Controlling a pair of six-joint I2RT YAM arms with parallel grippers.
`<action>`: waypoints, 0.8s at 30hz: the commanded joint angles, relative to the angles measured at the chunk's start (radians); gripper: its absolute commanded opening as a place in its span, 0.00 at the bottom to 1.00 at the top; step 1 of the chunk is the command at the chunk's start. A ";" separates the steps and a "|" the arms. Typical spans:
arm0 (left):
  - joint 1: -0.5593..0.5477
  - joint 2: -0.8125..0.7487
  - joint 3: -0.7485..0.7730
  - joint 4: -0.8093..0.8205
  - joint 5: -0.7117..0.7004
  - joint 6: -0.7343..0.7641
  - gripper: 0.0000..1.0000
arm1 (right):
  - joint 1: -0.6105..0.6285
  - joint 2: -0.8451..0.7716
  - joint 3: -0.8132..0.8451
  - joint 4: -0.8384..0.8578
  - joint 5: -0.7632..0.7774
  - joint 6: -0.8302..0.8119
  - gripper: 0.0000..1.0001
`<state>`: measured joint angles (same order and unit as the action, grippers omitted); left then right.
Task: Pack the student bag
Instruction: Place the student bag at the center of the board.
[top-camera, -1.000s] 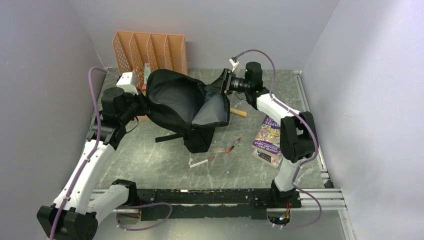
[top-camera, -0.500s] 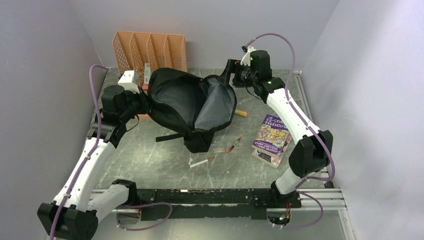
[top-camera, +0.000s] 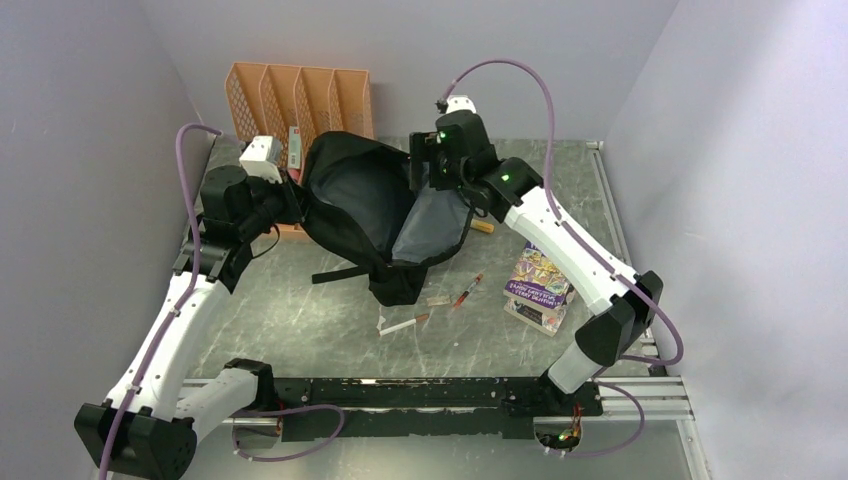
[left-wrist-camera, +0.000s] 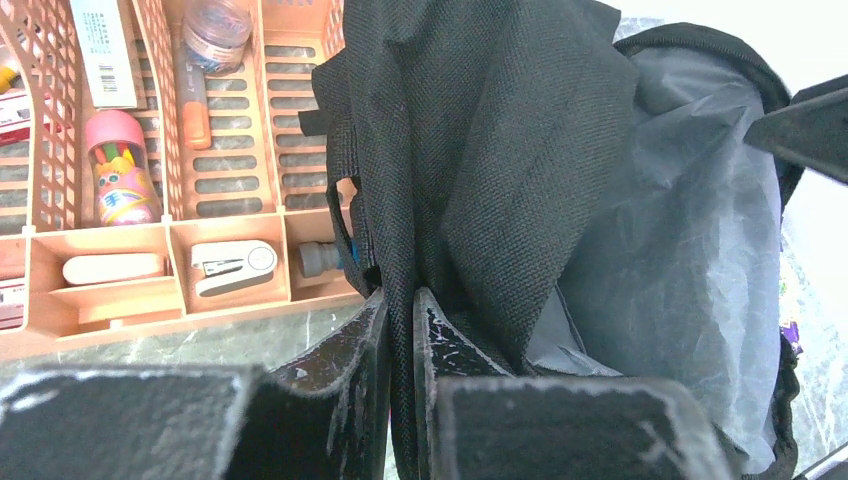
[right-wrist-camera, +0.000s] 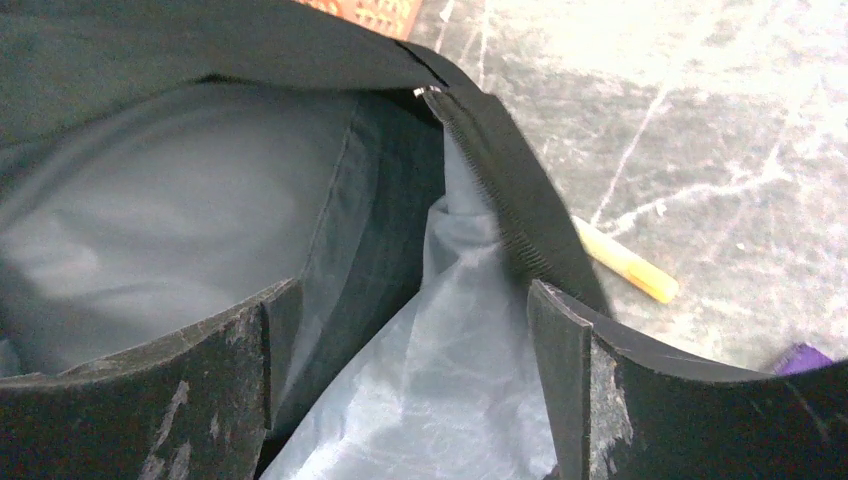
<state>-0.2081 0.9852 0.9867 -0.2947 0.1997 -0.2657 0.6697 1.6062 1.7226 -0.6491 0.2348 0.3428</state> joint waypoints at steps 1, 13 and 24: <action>-0.004 0.007 0.030 0.027 0.057 0.014 0.16 | 0.046 0.008 0.021 -0.104 0.197 0.036 0.86; -0.004 0.013 0.036 0.038 0.084 0.006 0.16 | 0.056 0.135 0.028 -0.104 0.154 0.027 0.89; -0.004 0.027 0.074 0.055 0.200 0.009 0.17 | 0.050 0.198 0.024 -0.020 0.019 0.013 0.48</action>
<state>-0.2081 1.0107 1.0176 -0.2695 0.3096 -0.2653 0.7212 1.8168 1.7481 -0.7410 0.3225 0.3531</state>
